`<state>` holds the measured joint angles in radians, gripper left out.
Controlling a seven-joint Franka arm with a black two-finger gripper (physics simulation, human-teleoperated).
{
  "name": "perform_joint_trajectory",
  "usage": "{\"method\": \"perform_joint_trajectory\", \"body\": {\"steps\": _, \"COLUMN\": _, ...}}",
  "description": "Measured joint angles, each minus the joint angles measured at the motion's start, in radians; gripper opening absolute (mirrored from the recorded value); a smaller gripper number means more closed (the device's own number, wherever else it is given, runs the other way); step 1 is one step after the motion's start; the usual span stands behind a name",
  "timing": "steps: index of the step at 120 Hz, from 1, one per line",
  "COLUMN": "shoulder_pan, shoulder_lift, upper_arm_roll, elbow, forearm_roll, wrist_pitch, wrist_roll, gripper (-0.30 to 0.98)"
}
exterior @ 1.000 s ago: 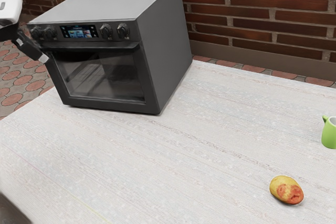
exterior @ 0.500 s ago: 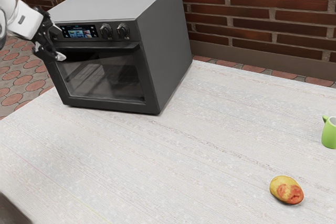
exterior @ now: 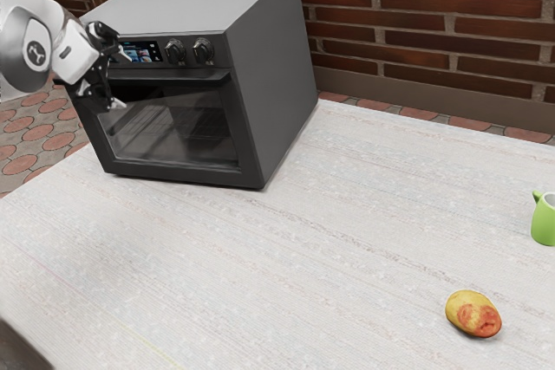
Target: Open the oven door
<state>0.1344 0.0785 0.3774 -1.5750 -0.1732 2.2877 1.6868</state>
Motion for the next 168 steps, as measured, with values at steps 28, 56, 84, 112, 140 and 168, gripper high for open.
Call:
{"method": "perform_joint_trajectory", "body": {"steps": 28, "shoulder_pan": 0.001, "shoulder_lift": 0.022, "upper_arm_roll": 0.000, "elbow": 0.008, "forearm_roll": -0.013, "wrist_pitch": 0.002, "wrist_roll": 0.067, "gripper": 0.69}}
{"method": "perform_joint_trajectory", "body": {"steps": 56, "shoulder_pan": 0.001, "shoulder_lift": 0.051, "upper_arm_roll": 0.000, "elbow": 0.019, "forearm_roll": -0.015, "wrist_pitch": 0.003, "wrist_roll": 0.113, "gripper": 0.69}}
{"method": "perform_joint_trajectory", "body": {"steps": 84, "shoulder_pan": 0.002, "shoulder_lift": 0.067, "upper_arm_roll": 0.000, "elbow": 0.027, "forearm_roll": -0.016, "wrist_pitch": 0.003, "wrist_roll": 0.143, "gripper": 0.69}}
{"method": "perform_joint_trajectory", "body": {"steps": 112, "shoulder_pan": 0.002, "shoulder_lift": 0.097, "upper_arm_roll": 0.000, "elbow": 0.053, "forearm_roll": -0.022, "wrist_pitch": -0.001, "wrist_roll": 0.163, "gripper": 0.69}}
{"method": "perform_joint_trajectory", "body": {"steps": 140, "shoulder_pan": 0.002, "shoulder_lift": 0.068, "upper_arm_roll": 0.004, "elbow": -0.004, "forearm_roll": -0.038, "wrist_pitch": -0.005, "wrist_roll": 0.177, "gripper": 0.70}}
{"method": "perform_joint_trajectory", "body": {"steps": 168, "shoulder_pan": 0.142, "shoulder_lift": -0.885, "upper_arm_roll": -0.064, "elbow": -0.611, "forearm_roll": 0.127, "wrist_pitch": -0.112, "wrist_roll": 0.158, "gripper": 0.64}}
